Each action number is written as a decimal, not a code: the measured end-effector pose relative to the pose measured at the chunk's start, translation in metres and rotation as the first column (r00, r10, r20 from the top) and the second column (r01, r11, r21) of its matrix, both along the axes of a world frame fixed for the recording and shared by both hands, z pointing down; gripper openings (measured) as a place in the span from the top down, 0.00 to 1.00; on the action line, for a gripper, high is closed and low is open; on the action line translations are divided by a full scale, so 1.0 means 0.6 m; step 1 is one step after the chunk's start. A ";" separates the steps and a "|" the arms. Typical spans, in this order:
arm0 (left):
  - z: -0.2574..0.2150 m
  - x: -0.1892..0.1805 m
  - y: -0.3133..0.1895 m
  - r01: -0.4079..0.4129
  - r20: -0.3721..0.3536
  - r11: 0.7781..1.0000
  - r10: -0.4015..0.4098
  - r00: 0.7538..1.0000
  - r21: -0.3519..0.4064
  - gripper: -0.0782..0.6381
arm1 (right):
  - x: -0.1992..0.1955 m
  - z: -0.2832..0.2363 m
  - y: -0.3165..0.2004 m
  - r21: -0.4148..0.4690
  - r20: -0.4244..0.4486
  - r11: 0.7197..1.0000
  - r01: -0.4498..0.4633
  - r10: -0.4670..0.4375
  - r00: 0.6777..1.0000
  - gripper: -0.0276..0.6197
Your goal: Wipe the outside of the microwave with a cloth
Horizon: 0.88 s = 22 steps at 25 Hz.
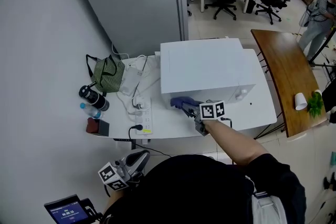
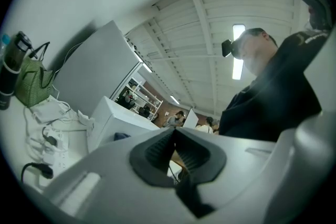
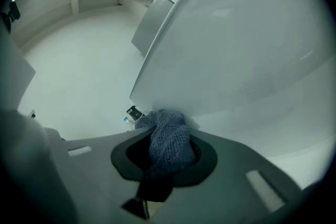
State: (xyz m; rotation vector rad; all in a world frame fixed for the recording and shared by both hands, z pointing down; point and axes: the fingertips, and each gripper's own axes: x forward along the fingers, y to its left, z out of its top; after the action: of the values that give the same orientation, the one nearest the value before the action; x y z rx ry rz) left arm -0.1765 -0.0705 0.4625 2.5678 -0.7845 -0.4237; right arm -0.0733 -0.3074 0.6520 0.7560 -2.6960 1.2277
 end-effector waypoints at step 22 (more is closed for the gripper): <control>0.003 0.059 0.007 -0.009 0.003 1.000 0.009 1.000 0.002 0.89 | 0.007 0.017 0.044 0.020 -0.053 0.993 0.113 -0.112 0.992 0.86</control>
State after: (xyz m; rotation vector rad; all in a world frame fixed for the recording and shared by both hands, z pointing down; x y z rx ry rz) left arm -0.1409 -0.0661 0.4641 2.5735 -0.7735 -0.4187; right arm -0.0691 -0.2811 0.6625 0.6201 -2.6745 1.1386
